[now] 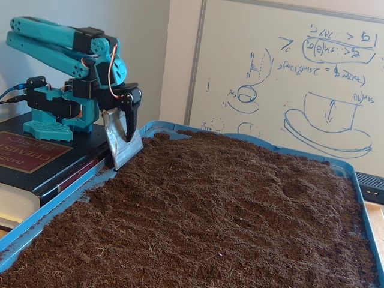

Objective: Build a berm.

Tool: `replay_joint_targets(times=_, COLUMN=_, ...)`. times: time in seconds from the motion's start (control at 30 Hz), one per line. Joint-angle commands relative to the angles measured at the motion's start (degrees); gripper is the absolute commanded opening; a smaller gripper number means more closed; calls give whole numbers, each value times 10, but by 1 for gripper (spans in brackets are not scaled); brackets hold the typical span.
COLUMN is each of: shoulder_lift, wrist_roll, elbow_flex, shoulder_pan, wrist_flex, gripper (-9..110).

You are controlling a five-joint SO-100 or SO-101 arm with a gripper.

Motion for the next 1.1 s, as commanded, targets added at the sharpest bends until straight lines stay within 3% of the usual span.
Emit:
replay_joint_targets(times=0.0, shoulder_lift=-50, wrist_roll=4, elbow_flex=-74, shoulder_pan=-12, wrist_flex=-10, gripper=0)
replay_joint_targets(times=0.37, shoulder_lift=-135, wrist_roll=5, elbow_flex=-86, shoulder_pan=-59, wrist_flex=-17, gripper=0)
replay_joint_targets(times=0.7, shoulder_lift=-159, wrist_roll=7, elbow_flex=-77, shoulder_pan=-57, wrist_flex=-150, gripper=0)
replay_joint_targets(times=1.07, shoulder_lift=-363, wrist_roll=5, elbow_flex=-98, shoulder_pan=-60, wrist_flex=-182, gripper=1)
